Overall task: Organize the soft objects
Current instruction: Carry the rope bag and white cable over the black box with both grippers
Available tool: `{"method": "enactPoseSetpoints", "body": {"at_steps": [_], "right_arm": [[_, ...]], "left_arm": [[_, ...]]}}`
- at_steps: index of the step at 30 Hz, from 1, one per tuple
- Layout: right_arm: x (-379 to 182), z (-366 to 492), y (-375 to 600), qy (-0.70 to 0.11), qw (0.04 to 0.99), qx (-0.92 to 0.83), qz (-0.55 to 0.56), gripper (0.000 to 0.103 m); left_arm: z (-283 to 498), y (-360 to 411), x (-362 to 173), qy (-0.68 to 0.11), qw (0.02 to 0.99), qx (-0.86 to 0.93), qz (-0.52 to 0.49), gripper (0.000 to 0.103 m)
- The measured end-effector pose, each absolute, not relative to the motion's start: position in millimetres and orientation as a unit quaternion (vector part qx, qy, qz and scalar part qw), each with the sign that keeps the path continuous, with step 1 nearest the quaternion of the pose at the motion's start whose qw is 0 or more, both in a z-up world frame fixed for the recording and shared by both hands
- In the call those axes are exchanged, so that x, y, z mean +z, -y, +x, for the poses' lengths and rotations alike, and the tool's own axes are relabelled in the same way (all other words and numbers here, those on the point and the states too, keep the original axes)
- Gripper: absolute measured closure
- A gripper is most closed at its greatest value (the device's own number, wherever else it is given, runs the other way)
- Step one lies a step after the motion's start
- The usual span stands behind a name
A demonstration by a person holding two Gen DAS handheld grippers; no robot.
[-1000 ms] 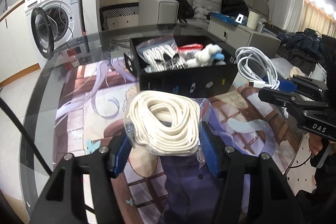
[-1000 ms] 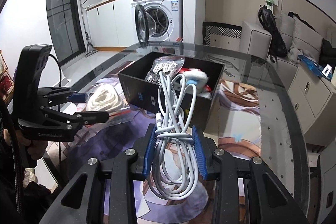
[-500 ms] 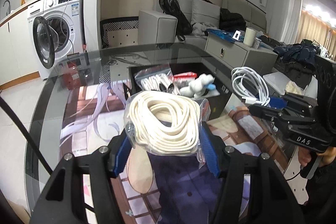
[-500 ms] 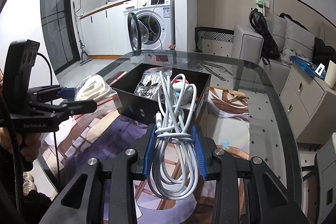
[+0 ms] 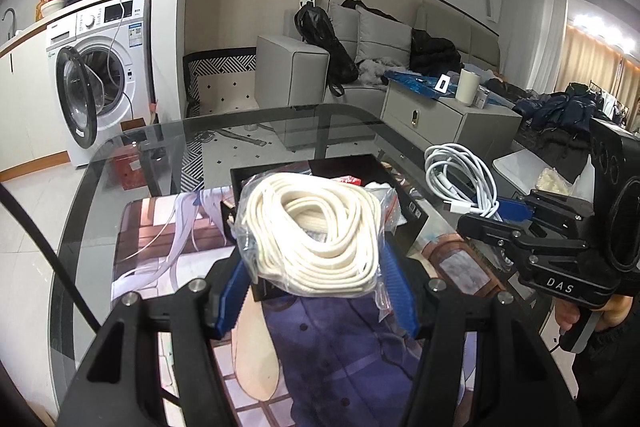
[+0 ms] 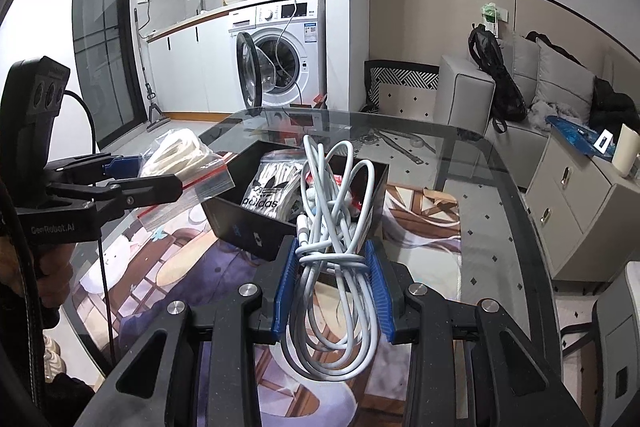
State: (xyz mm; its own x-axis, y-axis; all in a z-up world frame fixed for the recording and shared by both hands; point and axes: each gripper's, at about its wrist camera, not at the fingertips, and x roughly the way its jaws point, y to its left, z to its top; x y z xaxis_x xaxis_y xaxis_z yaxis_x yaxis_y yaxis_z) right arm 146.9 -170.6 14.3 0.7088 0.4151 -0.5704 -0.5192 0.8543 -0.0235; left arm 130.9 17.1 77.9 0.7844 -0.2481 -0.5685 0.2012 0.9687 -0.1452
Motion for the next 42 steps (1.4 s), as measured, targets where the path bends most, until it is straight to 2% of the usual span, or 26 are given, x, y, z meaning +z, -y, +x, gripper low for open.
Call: {"method": "enactPoseSetpoints", "body": {"at_steps": [18, 28, 42], "right_arm": [[28.9, 193.9, 165.3, -0.292, 0.921, 0.247, -0.067, 0.068], [13.3, 233.6, 143.5, -0.31, 0.916, 0.249, -0.055, 0.068], [-9.3, 262.5, 113.8, -0.322, 0.908, 0.25, -0.097, 0.069]], "left_arm": [[182.0, -10.8, 66.5, -0.327, 0.937, -0.111, -0.052, 0.043], [211.1, -14.0, 48.8, -0.348, 0.931, -0.096, -0.059, 0.043], [224.0, -6.9, 33.0, -0.357, 0.931, -0.078, -0.028, 0.043]]}}
